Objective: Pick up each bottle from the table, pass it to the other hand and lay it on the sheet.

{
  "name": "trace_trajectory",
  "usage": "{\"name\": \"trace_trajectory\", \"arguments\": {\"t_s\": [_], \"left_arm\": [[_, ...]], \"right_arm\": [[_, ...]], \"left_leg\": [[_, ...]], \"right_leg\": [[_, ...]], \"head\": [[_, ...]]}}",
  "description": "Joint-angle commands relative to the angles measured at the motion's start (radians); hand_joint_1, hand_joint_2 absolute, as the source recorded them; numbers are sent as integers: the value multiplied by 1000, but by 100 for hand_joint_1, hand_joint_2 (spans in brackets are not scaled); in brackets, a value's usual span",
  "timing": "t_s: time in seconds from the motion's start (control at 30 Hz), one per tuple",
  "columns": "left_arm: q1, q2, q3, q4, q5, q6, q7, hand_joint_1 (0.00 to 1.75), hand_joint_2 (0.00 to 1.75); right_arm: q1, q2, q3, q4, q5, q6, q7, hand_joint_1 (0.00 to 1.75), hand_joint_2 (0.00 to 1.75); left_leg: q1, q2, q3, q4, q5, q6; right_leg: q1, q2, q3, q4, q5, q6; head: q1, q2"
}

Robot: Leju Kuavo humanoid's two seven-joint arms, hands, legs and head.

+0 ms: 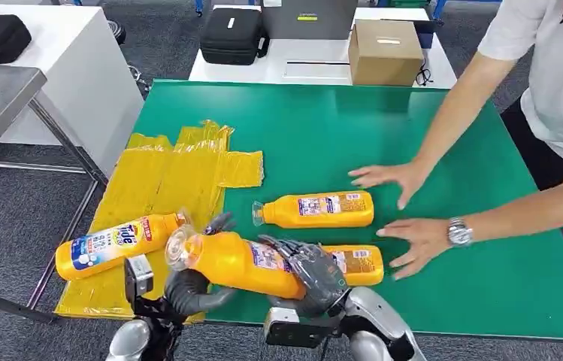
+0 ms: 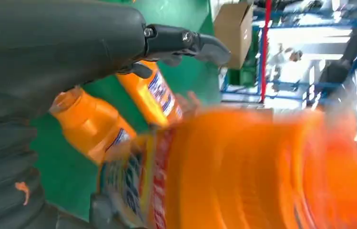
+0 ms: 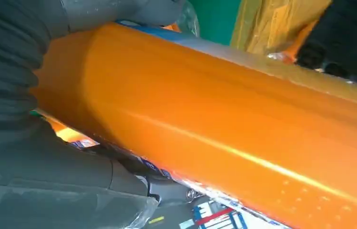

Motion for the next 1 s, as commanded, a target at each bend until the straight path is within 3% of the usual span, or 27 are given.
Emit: {"name": "trace_trajectory", "arguments": {"t_s": [0.03, 0.8, 0.83, 0.87, 0.93, 1.0], "left_arm": [[-18, 44, -48, 48, -1, 12, 1, 0, 175], [-18, 63, -93, 39, -14, 13, -12, 0, 175], [-19, 68, -98, 37, -24, 16, -25, 108, 175], [-22, 71, -103, 39, -25, 12, -30, 173, 175], [-24, 77, -110, 35, -28, 7, -49, 175, 175], [-24, 80, -111, 26, -32, 7, -69, 175, 175]], "right_arm": [[-48, -37, 73, 65, -1, -1, 4, 175, 175], [-81, -41, 189, 151, 47, 47, 24, 175, 175], [-82, -40, 195, 161, 48, 48, 26, 175, 175], [-85, -42, 199, 170, 46, 50, 29, 175, 175], [-90, -41, 198, 186, 37, 54, 35, 175, 175], [-97, -43, 194, 210, 34, 54, 45, 155, 175]], "left_leg": [[1, 0, 4, -1, -1, -2], [1, -1, 2, -1, 0, -1], [2, -1, 4, -1, -1, -2], [1, -1, 3, -1, 0, -1], [2, -1, 4, -1, -1, -2], [1, -1, 2, -1, 0, -1]], "right_leg": [[1, 1, 4, -2, -1, -1], [1, 0, 2, -1, 0, -1], [2, -1, 4, -2, -1, -2], [1, -1, 3, -1, 0, -1], [2, -1, 4, -2, 0, -2], [1, -1, 2, -1, 0, -1]], "head": [[0, 0], [0, 0], [0, 0], [0, 0], [0, 0], [0, 0]]}}
